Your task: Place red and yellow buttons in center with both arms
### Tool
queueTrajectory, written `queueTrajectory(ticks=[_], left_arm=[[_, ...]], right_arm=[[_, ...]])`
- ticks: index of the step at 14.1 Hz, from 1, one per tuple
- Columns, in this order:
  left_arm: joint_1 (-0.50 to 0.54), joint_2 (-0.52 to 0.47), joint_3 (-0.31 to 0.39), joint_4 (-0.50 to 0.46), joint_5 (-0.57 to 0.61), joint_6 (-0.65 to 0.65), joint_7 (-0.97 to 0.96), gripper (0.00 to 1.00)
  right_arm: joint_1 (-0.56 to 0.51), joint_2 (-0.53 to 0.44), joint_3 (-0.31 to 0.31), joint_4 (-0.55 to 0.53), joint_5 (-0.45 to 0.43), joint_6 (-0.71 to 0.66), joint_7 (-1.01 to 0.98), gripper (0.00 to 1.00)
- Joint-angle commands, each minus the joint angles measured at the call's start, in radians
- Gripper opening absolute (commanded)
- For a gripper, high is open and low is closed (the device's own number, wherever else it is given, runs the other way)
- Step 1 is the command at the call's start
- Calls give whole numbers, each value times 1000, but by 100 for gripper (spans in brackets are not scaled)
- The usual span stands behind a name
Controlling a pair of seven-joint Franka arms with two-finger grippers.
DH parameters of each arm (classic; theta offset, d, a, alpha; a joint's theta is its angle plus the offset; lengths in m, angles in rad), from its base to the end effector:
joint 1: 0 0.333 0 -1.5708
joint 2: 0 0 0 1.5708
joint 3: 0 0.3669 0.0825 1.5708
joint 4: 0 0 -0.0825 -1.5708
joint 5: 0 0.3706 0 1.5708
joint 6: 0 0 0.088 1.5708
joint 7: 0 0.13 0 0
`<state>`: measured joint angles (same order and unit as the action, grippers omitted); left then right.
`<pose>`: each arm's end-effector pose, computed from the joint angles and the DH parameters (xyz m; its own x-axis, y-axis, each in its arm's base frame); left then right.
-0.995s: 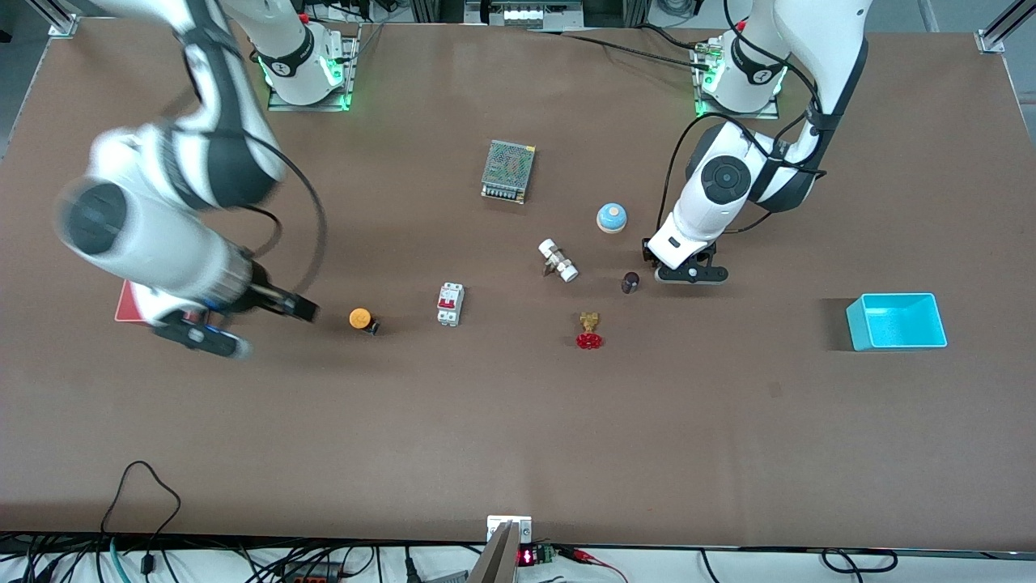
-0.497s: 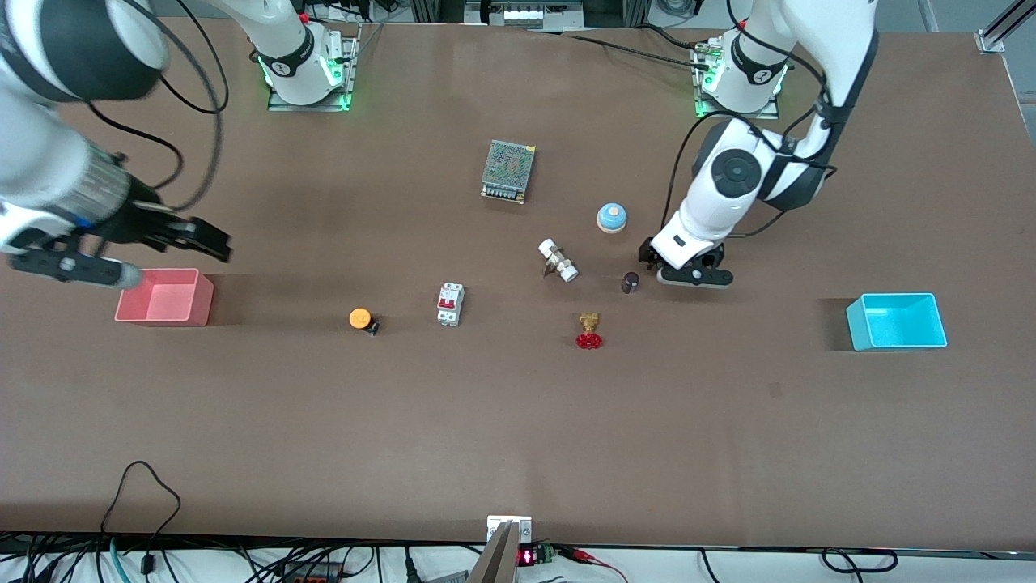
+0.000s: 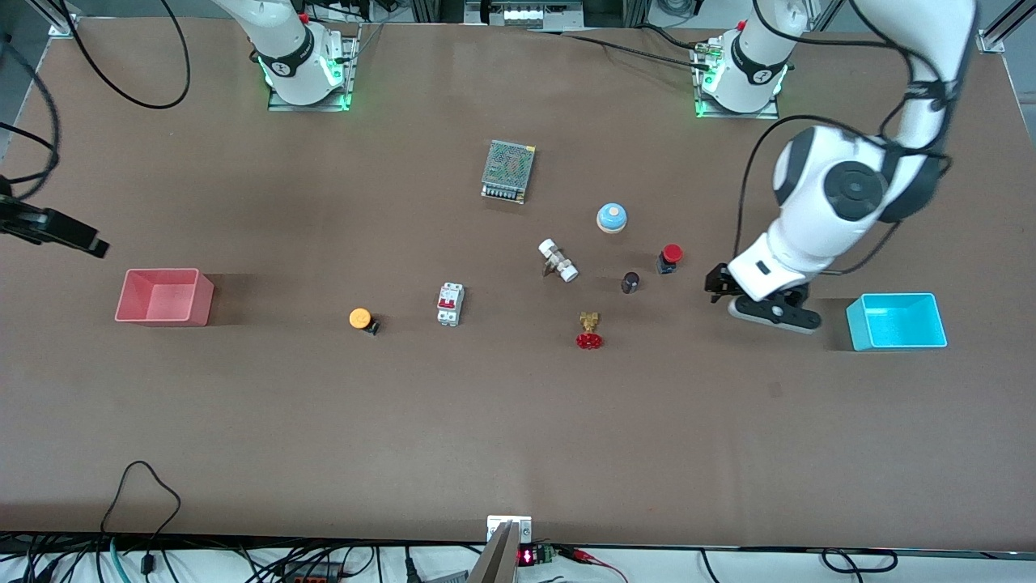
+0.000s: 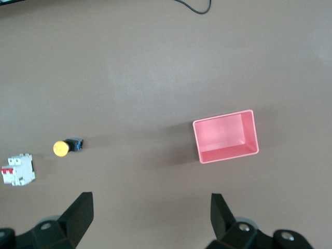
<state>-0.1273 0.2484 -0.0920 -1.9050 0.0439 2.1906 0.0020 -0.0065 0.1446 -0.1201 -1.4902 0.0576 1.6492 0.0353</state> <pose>0.6042 -0.1287 0.4073 0.9699 -0.2406 0.0383 -0.2402 -0.9706 -0.0142 0.5960 -0.0631 0.6147 0.9863 -0.1641 0.0139 -0.1634 -0.9857 -0.0407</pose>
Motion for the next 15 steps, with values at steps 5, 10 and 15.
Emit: queueTrajectory(ticks=[5, 10, 15], left_arm=[[74, 14, -2, 334, 19, -353, 311, 100], [120, 8, -5, 501, -62, -534, 299, 100], [164, 0, 0, 531, -101, -535, 293, 100]], right_arm=[[-12, -31, 40, -13, -31, -45, -69, 100], [-1, -31, 16, -15, -31, -29, -84, 100], [-3, -127, 16, -158, -35, 15, -72, 100]])
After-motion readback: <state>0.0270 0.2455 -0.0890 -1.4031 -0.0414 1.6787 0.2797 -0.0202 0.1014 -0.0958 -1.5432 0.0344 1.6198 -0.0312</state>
